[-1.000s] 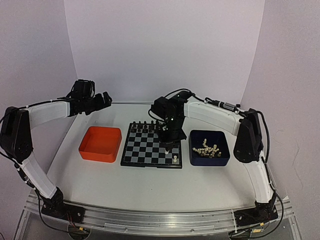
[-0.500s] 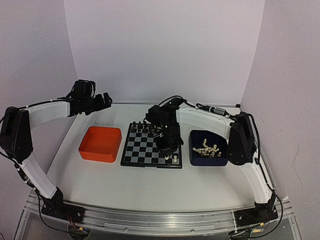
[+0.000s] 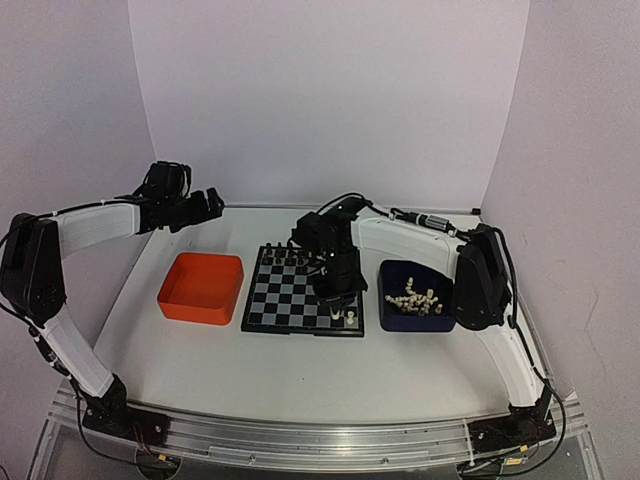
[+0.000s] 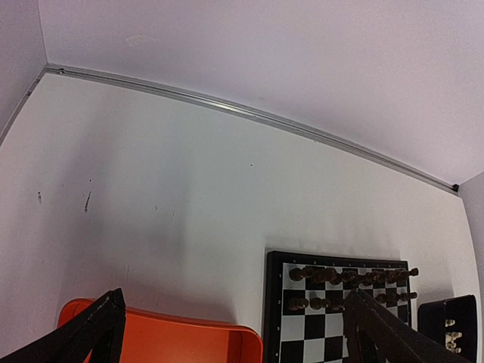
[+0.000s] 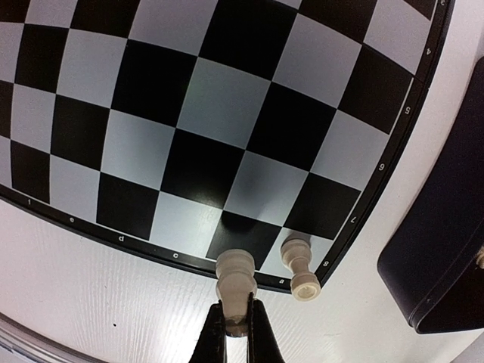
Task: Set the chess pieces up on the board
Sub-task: Place the chess piece on the chessboard.
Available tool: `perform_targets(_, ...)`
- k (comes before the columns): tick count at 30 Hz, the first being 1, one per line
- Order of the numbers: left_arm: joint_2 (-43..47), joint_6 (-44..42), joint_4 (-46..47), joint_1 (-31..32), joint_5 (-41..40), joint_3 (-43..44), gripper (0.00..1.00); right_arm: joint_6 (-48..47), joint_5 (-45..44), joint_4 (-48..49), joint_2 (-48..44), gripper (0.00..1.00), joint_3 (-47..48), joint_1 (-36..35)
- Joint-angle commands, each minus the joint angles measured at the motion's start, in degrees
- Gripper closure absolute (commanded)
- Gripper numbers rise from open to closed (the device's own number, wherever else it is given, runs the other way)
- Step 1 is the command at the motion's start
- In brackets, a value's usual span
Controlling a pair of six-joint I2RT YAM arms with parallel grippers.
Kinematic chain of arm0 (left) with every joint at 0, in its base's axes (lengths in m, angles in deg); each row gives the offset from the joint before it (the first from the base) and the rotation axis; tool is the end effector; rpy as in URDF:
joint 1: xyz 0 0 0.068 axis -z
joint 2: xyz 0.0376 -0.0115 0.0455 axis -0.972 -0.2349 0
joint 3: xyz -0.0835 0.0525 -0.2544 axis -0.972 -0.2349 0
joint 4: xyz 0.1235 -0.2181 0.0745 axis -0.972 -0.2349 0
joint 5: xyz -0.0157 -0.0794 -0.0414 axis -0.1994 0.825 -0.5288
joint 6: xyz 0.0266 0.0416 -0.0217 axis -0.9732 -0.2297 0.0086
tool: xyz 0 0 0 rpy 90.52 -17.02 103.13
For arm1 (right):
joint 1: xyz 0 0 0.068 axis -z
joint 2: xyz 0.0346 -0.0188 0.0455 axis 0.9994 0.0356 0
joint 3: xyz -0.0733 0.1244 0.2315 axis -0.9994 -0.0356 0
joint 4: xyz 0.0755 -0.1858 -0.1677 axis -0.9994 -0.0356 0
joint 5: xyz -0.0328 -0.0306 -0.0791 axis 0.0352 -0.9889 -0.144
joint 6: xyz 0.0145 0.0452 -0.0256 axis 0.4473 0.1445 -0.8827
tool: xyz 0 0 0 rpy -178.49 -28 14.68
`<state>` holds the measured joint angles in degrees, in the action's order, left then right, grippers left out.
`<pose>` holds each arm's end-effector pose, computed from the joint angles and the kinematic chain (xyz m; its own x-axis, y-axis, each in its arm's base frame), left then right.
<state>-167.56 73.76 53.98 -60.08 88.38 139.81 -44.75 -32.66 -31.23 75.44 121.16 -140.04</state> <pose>0.3603 -0.1050 0.2730 -0.5714 -0.2698 -0.7751 0.0294 0.9371 -0.3479 0.2951 0.3730 0.2035 -0.9198 -0.3651 -0.1438 -0.3644 0.9307 -0.0319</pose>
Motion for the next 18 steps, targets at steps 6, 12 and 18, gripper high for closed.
perform_targets(6, 2.39, -1.09, 0.23, -0.07, -0.1, -1.03, 0.0, 1.66, -0.3, -1.17, 1.04, 1.0, -0.1, -0.18)
perform_targets(12, 2.88, -1.12, 0.23, -0.08, -0.11, -1.34, 0.0, 1.69, -0.28, -1.03, 1.58, 1.0, -0.11, -0.2)
perform_targets(18, 3.08, -1.32, 0.16, -0.04, -0.28, -1.42, 0.0, 1.8, -0.06, -0.87, 2.41, 1.0, -0.23, -0.21)
